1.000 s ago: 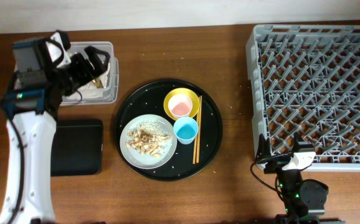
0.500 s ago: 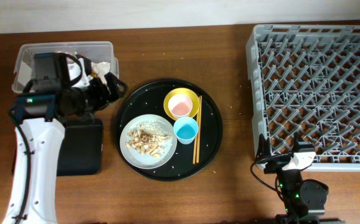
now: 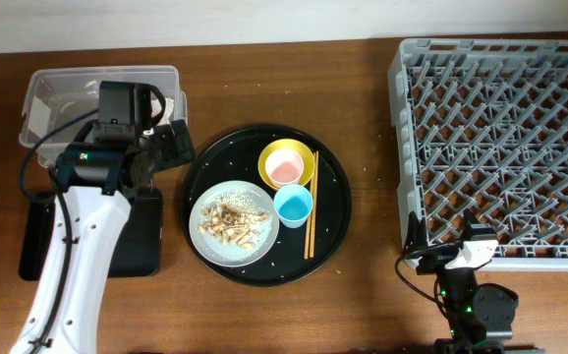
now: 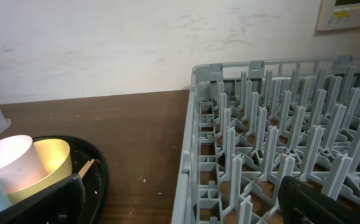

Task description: Sort waste into correct bins and load items into the dishwasher rack

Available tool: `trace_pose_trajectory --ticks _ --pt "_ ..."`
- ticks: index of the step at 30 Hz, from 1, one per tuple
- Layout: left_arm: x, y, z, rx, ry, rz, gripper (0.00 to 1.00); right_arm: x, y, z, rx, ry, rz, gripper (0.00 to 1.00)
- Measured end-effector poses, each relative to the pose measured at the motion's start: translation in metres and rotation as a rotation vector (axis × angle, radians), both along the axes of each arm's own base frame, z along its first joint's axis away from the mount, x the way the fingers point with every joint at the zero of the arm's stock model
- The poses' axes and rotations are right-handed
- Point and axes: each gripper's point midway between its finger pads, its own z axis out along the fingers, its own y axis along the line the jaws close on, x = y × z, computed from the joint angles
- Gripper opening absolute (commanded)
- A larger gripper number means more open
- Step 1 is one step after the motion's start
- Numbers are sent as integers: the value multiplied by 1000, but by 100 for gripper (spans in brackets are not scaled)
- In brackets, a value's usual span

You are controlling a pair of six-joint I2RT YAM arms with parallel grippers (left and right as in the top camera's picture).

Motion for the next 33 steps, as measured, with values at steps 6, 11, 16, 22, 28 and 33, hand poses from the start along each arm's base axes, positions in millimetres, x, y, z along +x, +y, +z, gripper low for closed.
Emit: trace_pose_trajectory --ticks 6,11,16,22,28,33 --pt "2 6 2 31 -11 18 99 0 0 0 -1 0 0 98" --pt "2 6 2 31 -12 18 99 0 0 0 -1 0 0 98" --pt "2 6 2 31 -13 18 99 0 0 0 0 0 0 98" --pt "2 6 2 31 -13 18 99 0 0 0 0 0 0 98" --pt "2 6 2 31 -13 18 99 0 0 0 0 0 0 98" --pt "2 6 2 31 -12 18 99 0 0 0 0 0 0 98"
